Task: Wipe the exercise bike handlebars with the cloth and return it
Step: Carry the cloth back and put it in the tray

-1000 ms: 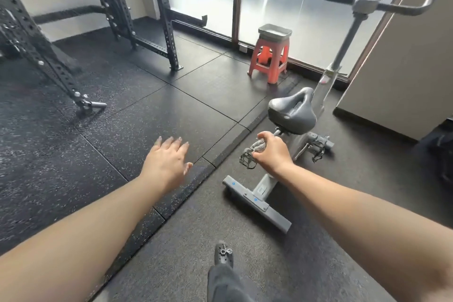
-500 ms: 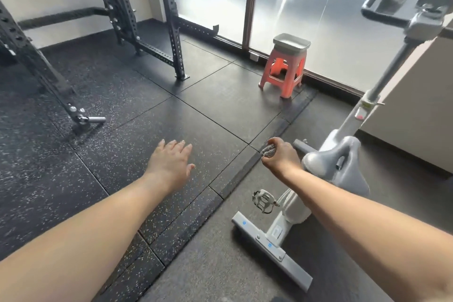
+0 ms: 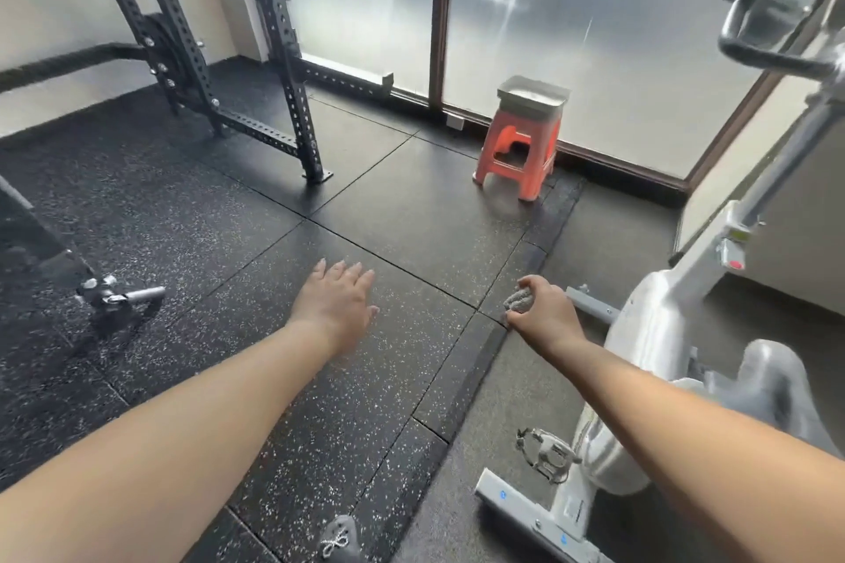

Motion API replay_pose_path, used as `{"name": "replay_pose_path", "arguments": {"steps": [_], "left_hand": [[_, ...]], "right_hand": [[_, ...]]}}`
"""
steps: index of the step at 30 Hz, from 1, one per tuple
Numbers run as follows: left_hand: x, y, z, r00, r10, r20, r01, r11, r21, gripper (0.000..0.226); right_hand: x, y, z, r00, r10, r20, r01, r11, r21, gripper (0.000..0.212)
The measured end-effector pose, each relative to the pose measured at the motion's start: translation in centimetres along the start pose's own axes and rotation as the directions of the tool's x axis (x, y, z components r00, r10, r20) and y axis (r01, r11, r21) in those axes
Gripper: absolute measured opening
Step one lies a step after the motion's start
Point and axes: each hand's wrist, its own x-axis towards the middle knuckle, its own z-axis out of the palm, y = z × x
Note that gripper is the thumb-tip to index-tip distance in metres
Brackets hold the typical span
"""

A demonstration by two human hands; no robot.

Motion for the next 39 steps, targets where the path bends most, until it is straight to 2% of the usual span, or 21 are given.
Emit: {"name": "replay_pose_path", "arguments": {"steps": [8,15,22,26,30,34,39], "left_hand": [[11.6,-8.4,-1.6,0.984,0.174,-0.049,-0.171,0.983,0.062,0.062],[21.7,-10.0,-3.4,0.967,0.247,-0.067,-0.244,0.968,0.055,0.062],[34.5,-9.1,-6.9,0.941,0.326,-0.095,-0.321,0.945,0.067,0.062],[42.6,-9.3,-10.1,0.95,0.287,-0.119,-0.286,0.958,0.03,0.061],[48.8,-9.1,-11.8,0.96,0.249,-0.126,-0.254,0.967,-0.021,0.06],[53.6,-8.9,-12.4,0.957,0.273,-0.102,-0.277,0.961,-0.022,0.059],[61.3,-9.3,-13.6,0.938,0.328,-0.109,-0.331,0.943,-0.015,0.058]], "right_hand": [[8.2,-6.9,1.4,0.98,0.158,-0.117,-0.146,0.984,0.105,0.052],[15.8,-9.2,0.9,0.96,0.221,-0.172,-0.202,0.972,0.122,0.05],[28.4,-10.1,-0.8,0.964,0.196,-0.178,-0.177,0.977,0.119,0.029],[35.9,-11.5,-2.9,0.974,0.114,-0.197,-0.1,0.992,0.078,0.015],[42.2,-12.6,-4.7,0.981,0.038,-0.191,-0.044,0.999,-0.028,0.022],[47.4,-13.7,-5.4,0.981,0.065,-0.181,-0.082,0.992,-0.091,0.027],[54.1,-14.1,-5.2,0.97,0.125,-0.206,-0.135,0.99,-0.032,0.02]]}}
